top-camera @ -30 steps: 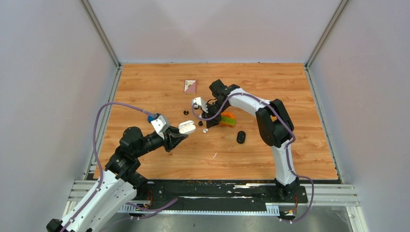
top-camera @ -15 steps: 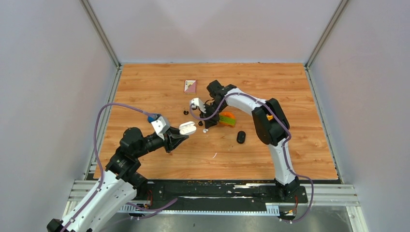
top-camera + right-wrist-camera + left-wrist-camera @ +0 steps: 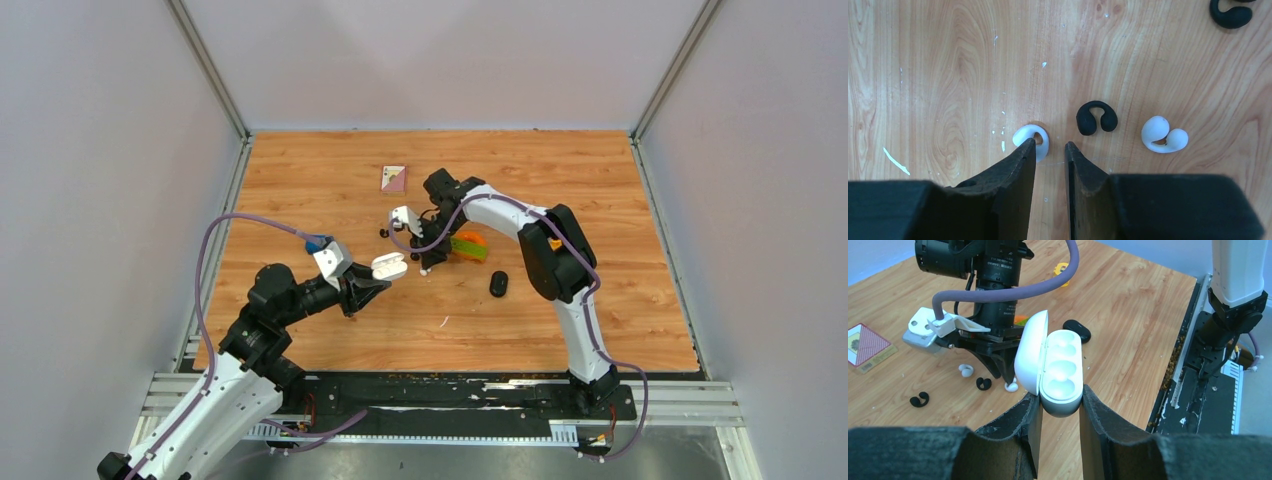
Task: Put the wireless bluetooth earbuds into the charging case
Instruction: Pick up the earbud from the center of the board.
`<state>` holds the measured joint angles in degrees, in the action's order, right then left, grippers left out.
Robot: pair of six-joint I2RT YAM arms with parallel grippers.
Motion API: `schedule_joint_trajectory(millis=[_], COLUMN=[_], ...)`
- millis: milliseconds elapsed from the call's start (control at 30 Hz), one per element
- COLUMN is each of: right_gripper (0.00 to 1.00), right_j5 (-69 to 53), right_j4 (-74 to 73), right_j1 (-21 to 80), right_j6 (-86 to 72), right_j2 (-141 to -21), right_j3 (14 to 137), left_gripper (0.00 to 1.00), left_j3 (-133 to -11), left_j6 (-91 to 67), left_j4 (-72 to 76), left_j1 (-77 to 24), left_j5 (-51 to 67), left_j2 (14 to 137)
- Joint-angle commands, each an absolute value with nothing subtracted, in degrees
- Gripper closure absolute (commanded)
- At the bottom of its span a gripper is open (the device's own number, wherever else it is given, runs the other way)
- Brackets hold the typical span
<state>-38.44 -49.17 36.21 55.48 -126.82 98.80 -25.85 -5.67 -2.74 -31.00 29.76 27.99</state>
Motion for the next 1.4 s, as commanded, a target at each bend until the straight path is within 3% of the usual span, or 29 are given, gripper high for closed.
schedule_joint_trajectory(millis=[0,933,1367], right_gripper=[0.71,0.76,0.71], right_j5=[-38.8,-43.3,-46.2], right_j4=[-49.0,-52.3,-54.8], right_j1=[36.6,37.3,37.4], right_j6=[56.6,57.1,57.1], right_j2=[-125.7,-123.7,-125.4], right_j3=[97.8,96.0,97.9], left_gripper=[1.00,1.00,1.00], left_j3=[-25.8,-25.4,-25.4], left_j6=[-5.9,-6.4,-6.6], left_j4=[-0.2,1.5,1.7], left_j1=[-30.8,-30.8,-30.8], left_j5=[30.8,31.3,31.7], left_j2=[28.0,28.9,29.5])
